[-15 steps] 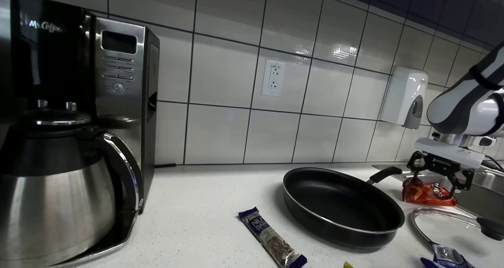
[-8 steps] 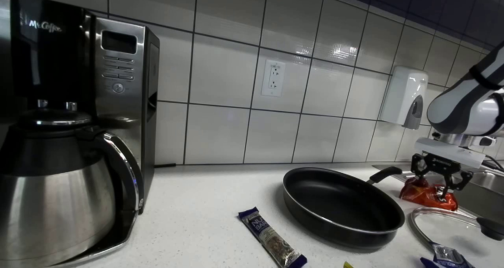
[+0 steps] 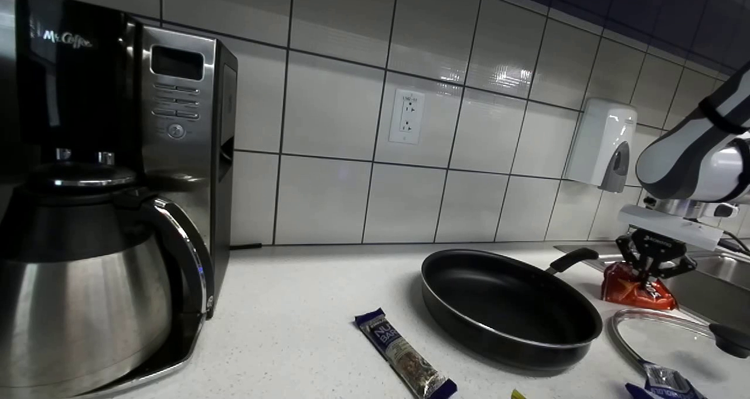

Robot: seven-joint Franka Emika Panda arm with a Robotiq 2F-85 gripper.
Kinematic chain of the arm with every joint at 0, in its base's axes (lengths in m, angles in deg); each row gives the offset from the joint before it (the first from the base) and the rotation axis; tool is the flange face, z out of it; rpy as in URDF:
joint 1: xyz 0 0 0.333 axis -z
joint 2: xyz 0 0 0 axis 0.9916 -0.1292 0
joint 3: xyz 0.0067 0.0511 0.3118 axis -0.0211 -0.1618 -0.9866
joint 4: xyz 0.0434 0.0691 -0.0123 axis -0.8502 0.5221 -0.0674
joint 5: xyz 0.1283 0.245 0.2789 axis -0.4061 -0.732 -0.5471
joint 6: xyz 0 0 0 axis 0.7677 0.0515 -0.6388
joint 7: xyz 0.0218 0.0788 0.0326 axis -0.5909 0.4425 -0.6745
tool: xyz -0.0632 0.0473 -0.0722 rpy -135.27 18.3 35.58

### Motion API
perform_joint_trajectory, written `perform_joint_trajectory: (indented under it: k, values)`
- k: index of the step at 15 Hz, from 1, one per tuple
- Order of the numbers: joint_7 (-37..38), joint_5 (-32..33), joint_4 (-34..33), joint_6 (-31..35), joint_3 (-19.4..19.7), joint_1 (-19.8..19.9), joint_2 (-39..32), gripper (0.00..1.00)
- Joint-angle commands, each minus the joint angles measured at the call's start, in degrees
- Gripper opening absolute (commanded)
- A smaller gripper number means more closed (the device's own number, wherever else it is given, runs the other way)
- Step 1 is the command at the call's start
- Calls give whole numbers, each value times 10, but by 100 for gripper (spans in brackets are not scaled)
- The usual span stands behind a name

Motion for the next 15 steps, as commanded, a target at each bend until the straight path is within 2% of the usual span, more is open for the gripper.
perform_joint_trajectory:
  k: [1, 15]
  values:
    - [-24, -10, -1, -21, -1, 5, 10, 0]
    - [-16, 23, 57, -31, 41, -18, 92, 0]
